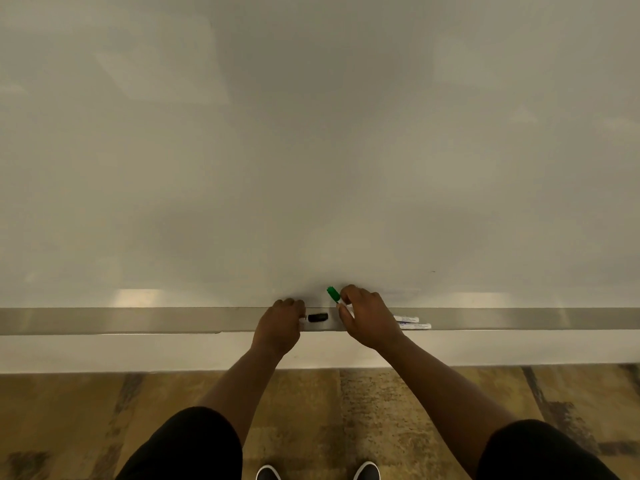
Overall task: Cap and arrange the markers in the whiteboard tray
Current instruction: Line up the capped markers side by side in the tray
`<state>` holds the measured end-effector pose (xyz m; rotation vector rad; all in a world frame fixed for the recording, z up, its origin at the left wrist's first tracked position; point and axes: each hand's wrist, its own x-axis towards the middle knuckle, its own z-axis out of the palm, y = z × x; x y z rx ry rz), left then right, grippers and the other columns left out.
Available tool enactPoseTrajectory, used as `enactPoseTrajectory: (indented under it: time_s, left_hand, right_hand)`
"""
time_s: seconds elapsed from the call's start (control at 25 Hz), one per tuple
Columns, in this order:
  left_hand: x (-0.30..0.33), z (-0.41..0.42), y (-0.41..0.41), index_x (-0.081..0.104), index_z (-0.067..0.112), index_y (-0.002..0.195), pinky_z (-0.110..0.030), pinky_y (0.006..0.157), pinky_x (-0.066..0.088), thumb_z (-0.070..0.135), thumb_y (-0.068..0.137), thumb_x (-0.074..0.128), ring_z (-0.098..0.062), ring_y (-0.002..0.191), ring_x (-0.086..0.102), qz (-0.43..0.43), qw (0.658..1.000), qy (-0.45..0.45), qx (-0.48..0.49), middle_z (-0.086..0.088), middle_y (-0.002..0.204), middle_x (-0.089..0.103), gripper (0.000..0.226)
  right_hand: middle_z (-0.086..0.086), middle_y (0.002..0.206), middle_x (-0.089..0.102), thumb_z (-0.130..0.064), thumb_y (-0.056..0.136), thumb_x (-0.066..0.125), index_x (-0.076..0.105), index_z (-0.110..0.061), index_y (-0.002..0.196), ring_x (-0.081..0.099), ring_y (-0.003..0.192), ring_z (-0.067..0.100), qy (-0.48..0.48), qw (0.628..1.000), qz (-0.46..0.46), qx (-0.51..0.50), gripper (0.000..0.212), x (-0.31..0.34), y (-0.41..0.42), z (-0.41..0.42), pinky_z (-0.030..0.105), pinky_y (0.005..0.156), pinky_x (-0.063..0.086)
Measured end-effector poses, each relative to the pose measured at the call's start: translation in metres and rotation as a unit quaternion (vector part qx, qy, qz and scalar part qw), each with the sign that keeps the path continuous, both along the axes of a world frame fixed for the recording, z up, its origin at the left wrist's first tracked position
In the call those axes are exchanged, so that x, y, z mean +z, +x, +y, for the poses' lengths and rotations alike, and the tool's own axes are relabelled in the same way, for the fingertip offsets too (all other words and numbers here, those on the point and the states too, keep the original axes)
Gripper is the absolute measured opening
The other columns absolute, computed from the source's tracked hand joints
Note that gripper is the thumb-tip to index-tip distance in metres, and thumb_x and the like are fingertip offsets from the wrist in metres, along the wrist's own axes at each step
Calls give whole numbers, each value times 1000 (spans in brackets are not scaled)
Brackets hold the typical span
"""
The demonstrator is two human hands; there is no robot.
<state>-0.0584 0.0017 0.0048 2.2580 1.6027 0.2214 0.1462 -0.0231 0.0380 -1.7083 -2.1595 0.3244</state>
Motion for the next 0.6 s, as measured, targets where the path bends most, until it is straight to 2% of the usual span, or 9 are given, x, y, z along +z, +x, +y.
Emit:
enactPoseTrajectory:
  time_s: [0.08, 0.16, 0.28, 0.36, 0.44, 0.52, 0.6]
  left_hand:
    - [7, -3, 5, 55, 10, 98, -33, 62, 42, 6, 82, 54, -30, 83, 57, -71, 997, 12, 10, -12, 96, 61, 17]
    - [12, -6, 13, 55, 5, 96, -30, 62, 39, 6, 81, 58, -31, 77, 59, -147, 989, 9, 25, -15, 91, 64, 15]
    - [18, -12, 22, 61, 7, 94, -27, 67, 42, 8, 79, 63, -24, 76, 61, -249, 959, -52, 125, -12, 88, 69, 16]
    - [18, -13, 25, 65, 10, 94, -32, 74, 50, 11, 78, 67, -23, 81, 63, -295, 922, -113, 222, -9, 90, 71, 16]
    - [14, -13, 23, 68, 10, 94, -40, 80, 57, 11, 77, 70, -26, 85, 67, -347, 874, -172, 292, -11, 92, 73, 18]
    - [11, -14, 20, 68, 9, 94, -41, 77, 61, 7, 75, 72, -28, 85, 69, -400, 822, -221, 339, -15, 94, 72, 19]
    - [10, -15, 16, 66, 12, 91, -39, 72, 62, 8, 77, 71, -27, 88, 68, -431, 784, -249, 370, -15, 96, 70, 16]
  right_hand:
    - [11, 106, 62, -22, 96, 49, 53, -11, 109, 59, 86, 29, -10, 1000, 17, 9, 18, 1, -4, 2, 36, 76, 45]
    - [14, 115, 58, -19, 98, 47, 53, -8, 116, 58, 92, 30, -35, 998, 48, 23, 22, 1, -11, 5, 37, 79, 47]
    - [14, 116, 56, -18, 99, 46, 52, -7, 117, 57, 95, 27, -65, 995, 64, 35, 22, -3, -20, 5, 29, 78, 43]
    - [14, 113, 56, -15, 98, 46, 52, -8, 115, 58, 93, 29, -83, 995, 54, 31, 20, -8, -26, 5, 32, 76, 46]
    - [13, 116, 55, -11, 95, 47, 50, -9, 118, 58, 96, 30, -106, 994, 4, 32, 23, -12, -29, 4, 40, 79, 51]
    - [13, 121, 54, -6, 91, 48, 48, -9, 122, 57, 102, 30, -118, 991, -49, 40, 31, -15, -30, 2, 43, 83, 52]
    - [14, 120, 55, -4, 91, 49, 47, -10, 122, 57, 101, 32, -125, 991, -36, 28, 32, -18, -29, 1, 44, 84, 53]
